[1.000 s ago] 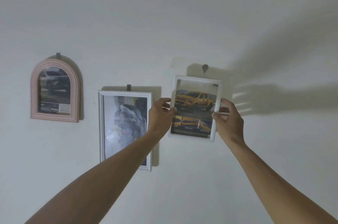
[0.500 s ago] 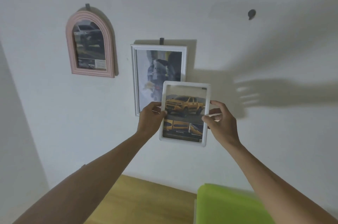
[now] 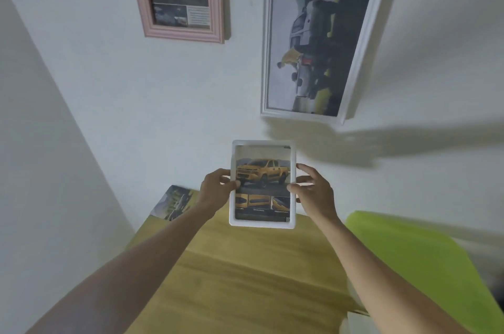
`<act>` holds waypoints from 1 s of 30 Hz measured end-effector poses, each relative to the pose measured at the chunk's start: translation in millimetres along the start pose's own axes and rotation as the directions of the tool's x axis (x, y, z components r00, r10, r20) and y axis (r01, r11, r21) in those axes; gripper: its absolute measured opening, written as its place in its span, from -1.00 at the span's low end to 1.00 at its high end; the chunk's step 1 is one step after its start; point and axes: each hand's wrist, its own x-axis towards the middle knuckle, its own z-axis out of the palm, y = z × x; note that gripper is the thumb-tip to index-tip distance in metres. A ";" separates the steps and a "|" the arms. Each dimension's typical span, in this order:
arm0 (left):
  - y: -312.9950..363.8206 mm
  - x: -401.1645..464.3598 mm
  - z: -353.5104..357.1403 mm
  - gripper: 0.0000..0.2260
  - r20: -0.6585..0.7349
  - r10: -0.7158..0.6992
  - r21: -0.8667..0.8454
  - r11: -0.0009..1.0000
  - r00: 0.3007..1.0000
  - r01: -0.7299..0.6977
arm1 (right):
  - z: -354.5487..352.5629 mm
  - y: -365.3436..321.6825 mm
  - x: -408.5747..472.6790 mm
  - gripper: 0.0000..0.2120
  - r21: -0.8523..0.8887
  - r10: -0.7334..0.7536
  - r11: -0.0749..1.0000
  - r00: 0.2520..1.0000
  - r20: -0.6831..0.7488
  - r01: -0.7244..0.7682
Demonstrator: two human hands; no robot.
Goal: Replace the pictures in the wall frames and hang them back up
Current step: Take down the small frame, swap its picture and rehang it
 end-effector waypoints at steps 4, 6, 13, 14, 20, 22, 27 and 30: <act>-54.4 -8.9 -16.7 -0.81 0.077 -0.131 -0.069 0.988 0.988 0.137 | 47.5 35.1 -15.7 -0.54 0.004 0.144 0.990 0.989 0.024 -0.144; -72.6 -12.0 -24.9 -0.83 0.118 -0.180 -0.086 0.978 0.977 0.191 | 66.7 50.5 -22.9 -0.54 0.008 0.214 0.977 0.976 0.029 -0.214; -120.0 -15.0 -42.2 -0.81 0.229 -0.323 -0.129 0.925 0.919 0.357 | 107.0 89.0 -53.1 -0.54 -0.016 0.398 0.917 0.916 0.041 -0.398; -124.6 -16.4 -42.8 -0.83 0.243 -0.323 -0.125 0.925 0.915 0.360 | 109.8 90.8 -57.8 -0.54 -0.040 0.414 0.910 0.909 0.043 -0.412; -131.6 -21.9 -41.1 -0.81 0.257 -0.285 -0.166 0.928 0.924 0.332 | 127.0 77.7 -67.1 -0.60 -0.297 0.248 0.925 0.969 0.003 -0.236; -125.7 -23.8 -34.7 -0.78 0.241 -0.242 -0.164 0.944 0.940 0.286 | 134.8 61.5 -61.8 -0.68 -0.293 0.177 0.941 0.984 0.007 -0.168; -99.1 -39.7 -7.9 -0.80 0.155 -0.059 -0.063 0.996 0.986 0.069 | 150.4 10.7 -44.7 -0.68 -0.202 0.143 0.969 0.990 -0.017 -0.144; -89.0 -53.6 5.9 -0.86 0.105 0.048 0.020 0.999 0.993 -0.050 | 150.4 -0.7 -37.1 -0.64 -0.103 0.188 0.974 0.975 -0.123 -0.200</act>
